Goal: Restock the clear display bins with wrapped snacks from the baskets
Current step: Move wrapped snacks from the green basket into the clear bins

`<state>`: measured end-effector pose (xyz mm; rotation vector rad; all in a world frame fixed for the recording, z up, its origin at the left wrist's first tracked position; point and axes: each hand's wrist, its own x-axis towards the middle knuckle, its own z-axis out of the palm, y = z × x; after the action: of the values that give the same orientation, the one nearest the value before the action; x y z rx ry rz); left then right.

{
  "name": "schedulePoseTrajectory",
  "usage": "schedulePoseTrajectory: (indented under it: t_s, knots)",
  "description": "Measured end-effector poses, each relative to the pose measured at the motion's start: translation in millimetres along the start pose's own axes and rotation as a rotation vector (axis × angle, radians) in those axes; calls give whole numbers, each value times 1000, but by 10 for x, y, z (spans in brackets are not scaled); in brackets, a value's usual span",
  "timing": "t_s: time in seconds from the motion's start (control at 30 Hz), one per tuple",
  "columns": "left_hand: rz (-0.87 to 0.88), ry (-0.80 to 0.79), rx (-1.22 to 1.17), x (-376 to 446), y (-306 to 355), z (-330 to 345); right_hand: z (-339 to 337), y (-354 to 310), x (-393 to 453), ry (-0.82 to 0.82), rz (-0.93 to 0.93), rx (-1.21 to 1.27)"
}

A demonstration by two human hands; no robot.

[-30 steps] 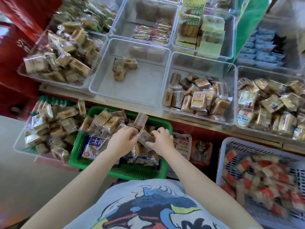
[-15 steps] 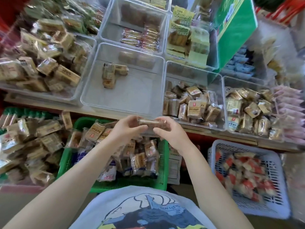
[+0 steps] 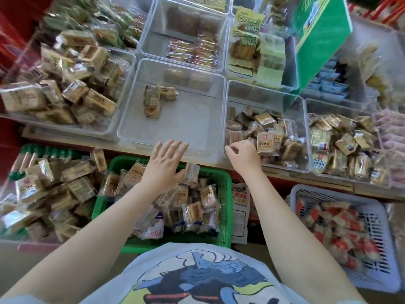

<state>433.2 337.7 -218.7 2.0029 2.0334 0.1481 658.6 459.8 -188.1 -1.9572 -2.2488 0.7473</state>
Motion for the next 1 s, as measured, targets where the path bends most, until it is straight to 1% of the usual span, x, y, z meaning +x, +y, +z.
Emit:
schedulePoseTrajectory:
  t_s: [0.03, 0.1, 0.13, 0.17, 0.2, 0.23, 0.3, 0.33, 0.43, 0.53, 0.57, 0.6, 0.73, 0.87, 0.93, 1.0]
  knots:
    - [1, -3, 5, 1, -3, 8, 33, -45, -86, 45, -12, 5]
    - [4, -7, 8, -11, -11, 46, 97, -124, -287, 267, -72, 29]
    - [4, -4, 7, -12, -18, 62, 121, -163, -394, 345, -113, 59]
    - [7, -1, 9, -8, -23, 73, 160, -191, -493, 358, -152, 95]
    - [11, 0, 11, -1, -28, 77, 205, -224, -573, 290, -170, 140]
    - [14, -2, 11, -2, -26, 74, 259, -269, -644, 164, -148, 182]
    - [17, 22, -23, -34, -15, 50, 415, -328, -693, -121, 14, 267]
    - [2, 54, -53, -76, -10, 27, 504, -352, -679, -213, 111, 309]
    - [-106, 160, -133, -285, 5, -22, 752, -441, -585, -381, 322, 366]
    - [-180, 149, -153, -484, -28, 19, 930, -563, -501, -505, 584, 585]
    - [-187, 139, -144, -526, -51, 37, 970, -595, -486, -522, 644, 627]
    - [-187, 138, -134, -551, -78, 48, 1001, -612, -470, -529, 662, 643]
    - [-169, 159, -131, -500, -124, 3, 975, -565, -477, -470, 638, 749]
    - [-134, 191, -135, -294, -32, -28, 616, -416, -662, -461, 533, 804]
    - [-108, 186, -119, -172, 44, -30, 337, -328, -736, -379, 449, 805]
    - [-89, 168, -104, -95, 109, -10, 40, -264, -752, -196, 367, 852]
